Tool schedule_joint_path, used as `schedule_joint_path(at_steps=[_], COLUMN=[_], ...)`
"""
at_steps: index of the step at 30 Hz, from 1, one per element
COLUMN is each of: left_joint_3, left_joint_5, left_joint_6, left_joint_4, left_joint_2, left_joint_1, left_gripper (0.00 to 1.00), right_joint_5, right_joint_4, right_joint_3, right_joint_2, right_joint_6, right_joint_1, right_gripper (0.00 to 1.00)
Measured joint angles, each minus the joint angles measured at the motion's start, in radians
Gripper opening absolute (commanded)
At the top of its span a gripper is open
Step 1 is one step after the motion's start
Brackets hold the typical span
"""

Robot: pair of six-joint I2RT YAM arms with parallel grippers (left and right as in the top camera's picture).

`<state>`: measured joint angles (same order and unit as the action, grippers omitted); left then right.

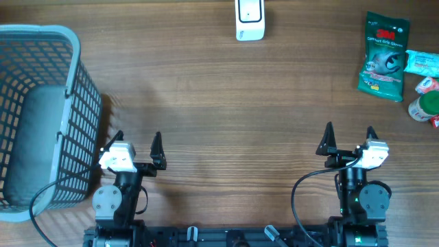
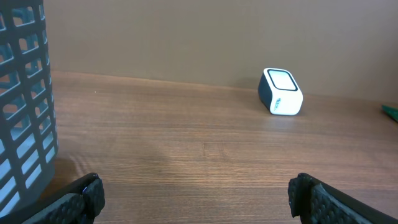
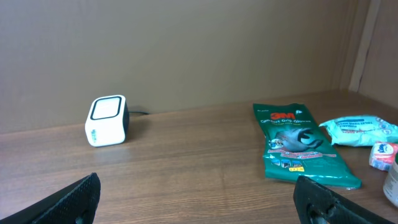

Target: Scan the item barcode

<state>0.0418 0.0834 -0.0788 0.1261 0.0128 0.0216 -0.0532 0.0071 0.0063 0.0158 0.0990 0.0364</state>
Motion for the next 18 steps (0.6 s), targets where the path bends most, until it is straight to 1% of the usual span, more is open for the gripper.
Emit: schedule_joint_path(at_steps=[7, 18], left_joint_3=[0.000, 0.000], left_joint_5=[0.000, 0.000], left_joint_6=[0.000, 0.000], left_joint_4=[0.000, 0.000], left_joint_2=[0.000, 0.000], left_joint_1=[0.000, 0.000], left_gripper=[1.00, 1.00], right_joint_5=[0.000, 0.000], right_joint_4=[0.000, 0.000], right_joint_3=[0.000, 0.000], right_joint_2=[0.000, 0.000], right_joint_6=[0.000, 0.000], right_joint_1=[-0.047, -0.047], right_gripper=[1.00, 1.00])
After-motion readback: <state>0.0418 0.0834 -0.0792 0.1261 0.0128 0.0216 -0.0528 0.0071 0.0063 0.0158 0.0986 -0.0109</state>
